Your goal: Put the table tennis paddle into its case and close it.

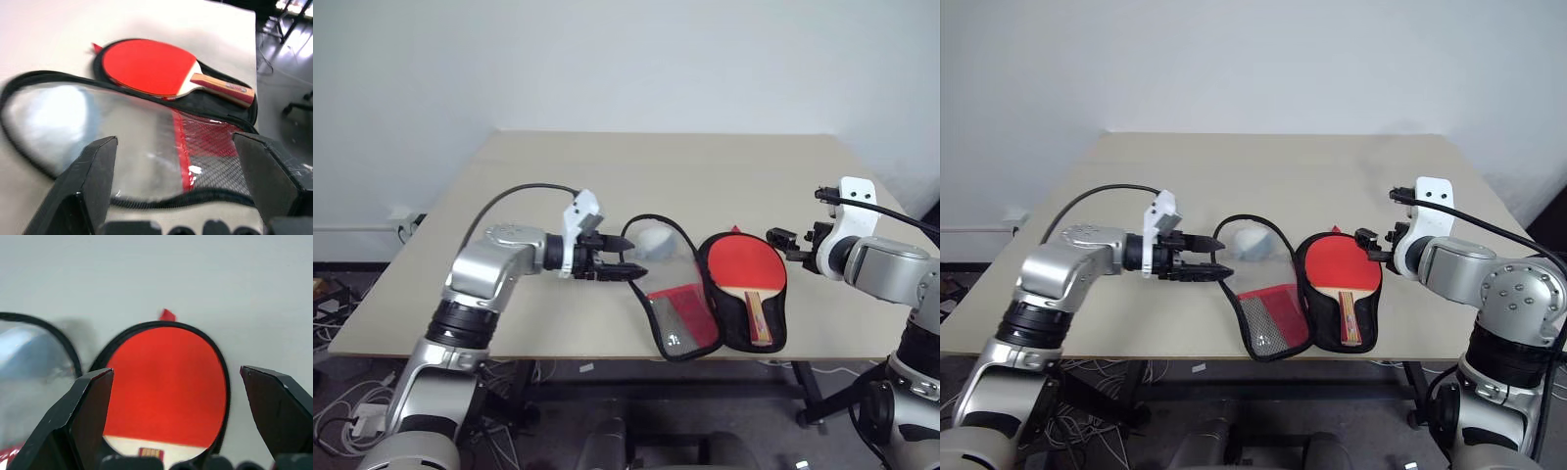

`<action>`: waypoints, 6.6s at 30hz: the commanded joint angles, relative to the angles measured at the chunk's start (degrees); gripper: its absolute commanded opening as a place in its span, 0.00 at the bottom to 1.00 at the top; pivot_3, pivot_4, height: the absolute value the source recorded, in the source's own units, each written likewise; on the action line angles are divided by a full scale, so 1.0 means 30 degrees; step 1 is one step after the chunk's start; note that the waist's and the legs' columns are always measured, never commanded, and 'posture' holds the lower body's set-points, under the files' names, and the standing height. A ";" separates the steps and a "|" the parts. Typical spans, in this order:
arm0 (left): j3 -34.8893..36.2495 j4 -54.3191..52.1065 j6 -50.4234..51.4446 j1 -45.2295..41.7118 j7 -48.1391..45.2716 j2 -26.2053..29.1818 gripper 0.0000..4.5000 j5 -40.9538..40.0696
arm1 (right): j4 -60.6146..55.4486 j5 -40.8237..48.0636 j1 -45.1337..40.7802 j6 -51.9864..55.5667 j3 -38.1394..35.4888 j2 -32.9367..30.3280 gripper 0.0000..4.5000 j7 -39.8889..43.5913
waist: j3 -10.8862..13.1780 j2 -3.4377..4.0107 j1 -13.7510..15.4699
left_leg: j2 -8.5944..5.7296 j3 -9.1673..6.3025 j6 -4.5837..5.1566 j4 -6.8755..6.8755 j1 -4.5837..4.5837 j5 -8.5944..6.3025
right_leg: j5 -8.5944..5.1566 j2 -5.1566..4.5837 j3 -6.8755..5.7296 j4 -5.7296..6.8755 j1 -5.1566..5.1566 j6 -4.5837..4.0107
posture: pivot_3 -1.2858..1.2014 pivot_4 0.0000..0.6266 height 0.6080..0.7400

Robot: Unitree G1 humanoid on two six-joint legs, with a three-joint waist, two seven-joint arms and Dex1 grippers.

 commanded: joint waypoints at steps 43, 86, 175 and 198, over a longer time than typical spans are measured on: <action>-0.1722 0.2635 0.2370 -0.1401 0.5922 -1.1103 0.20 0.0752 | -0.0851 -0.4874 0.2855 -1.0255 -0.3573 0.1391 1.00 0.8554 | 0.0058 -0.0100 0.0104 | -0.0018 -0.0025 0.0018 0.0075 0.0002 0.0000 | 0.0002 0.0007 -0.0005 0.0013 0.0047 0.0012 | 0.52 0.00 0.81; 1.0312 1.3035 1.1145 -0.5872 1.7796 -1.6218 0.72 -0.3702 | -0.0313 -0.7145 0.3839 -1.0964 -0.2137 0.1569 1.00 0.7800 | 0.0062 -0.0107 0.0087 | -0.0049 -0.0048 0.0013 0.0069 0.0000 -0.0003 | 0.0007 -0.0007 -0.0015 0.0007 0.0047 0.0006 | 0.52 0.00 0.81; 0.1972 0.7362 1.3315 0.2241 4.0197 -1.5937 0.01 -2.9729 | -0.0599 -1.0438 0.4745 -1.1478 0.0408 0.1545 1.00 0.8758 | 0.0046 -0.0112 0.0237 | -0.0096 -0.0065 0.0006 0.0083 -0.0002 -0.0004 | 0.0013 -0.0043 -0.0018 -0.0004 0.0067 -0.0013 | 0.52 0.00 0.81; 0.1671 0.7237 1.4282 -0.0053 3.5657 -1.1599 0.45 -2.9729 | 0.0288 -1.1165 0.4117 -1.1576 0.1358 0.1485 1.00 0.9735 | 0.0045 -0.0109 0.0216 | -0.0095 -0.0063 0.0003 0.0074 -0.0003 -0.0003 | 0.0012 -0.0034 -0.0019 0.0000 0.0052 -0.0014 | 0.52 0.00 0.81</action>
